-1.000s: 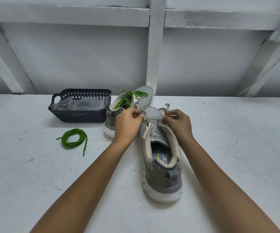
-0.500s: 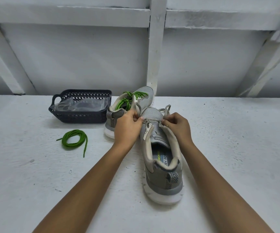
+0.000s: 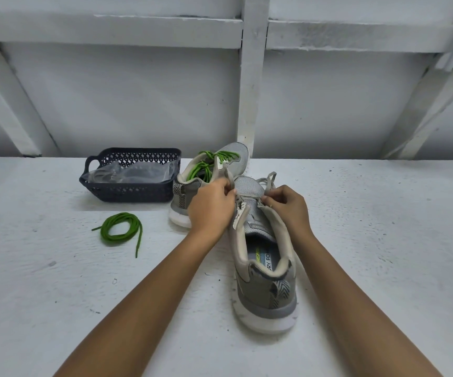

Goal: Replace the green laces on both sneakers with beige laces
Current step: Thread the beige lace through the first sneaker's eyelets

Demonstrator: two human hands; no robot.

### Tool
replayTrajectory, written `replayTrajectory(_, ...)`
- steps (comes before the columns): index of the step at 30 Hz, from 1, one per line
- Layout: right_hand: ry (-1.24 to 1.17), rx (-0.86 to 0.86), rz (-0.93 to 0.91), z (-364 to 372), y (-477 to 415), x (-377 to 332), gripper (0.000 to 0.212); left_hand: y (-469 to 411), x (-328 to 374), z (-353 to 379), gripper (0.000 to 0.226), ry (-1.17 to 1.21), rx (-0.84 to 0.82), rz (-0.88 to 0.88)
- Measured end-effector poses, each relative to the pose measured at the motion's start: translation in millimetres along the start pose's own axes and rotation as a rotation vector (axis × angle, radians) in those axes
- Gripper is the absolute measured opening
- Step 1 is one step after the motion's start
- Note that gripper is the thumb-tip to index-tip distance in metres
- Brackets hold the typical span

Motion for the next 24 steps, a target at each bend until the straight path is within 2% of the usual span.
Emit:
replayTrajectory(13, 0.046, -0.033, -0.012, 1, 2, -5, 0.005, -13, 14, -9, 0.014, -0.344, -0.072, 0.205)
replayTrajectory(17, 0.122, -0.073, 0.016, 0, 0, -10, 0.018, -18, 14, -9, 0.016, -0.346, -0.187, 0.254)
replayTrajectory(21, 0.247, -0.143, 0.064, 0, -4, -21, 0.013, -19, 17, -10, 0.027, -0.317, -0.320, 0.239)
replayTrajectory(24, 0.365, -0.230, 0.127, -1, -8, -32, 0.029, -16, 20, -17, 0.036, -0.253, -0.389, 0.208)
Point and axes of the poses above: each hand's wrist, its own y-axis away from the middle knuckle, its own z-axis out of the palm, x = y × z, the point moved 3 cm from there along -y, towards the middle knuckle, and after that the axes turned 15 degrees about -y, right-handed, at the moved point
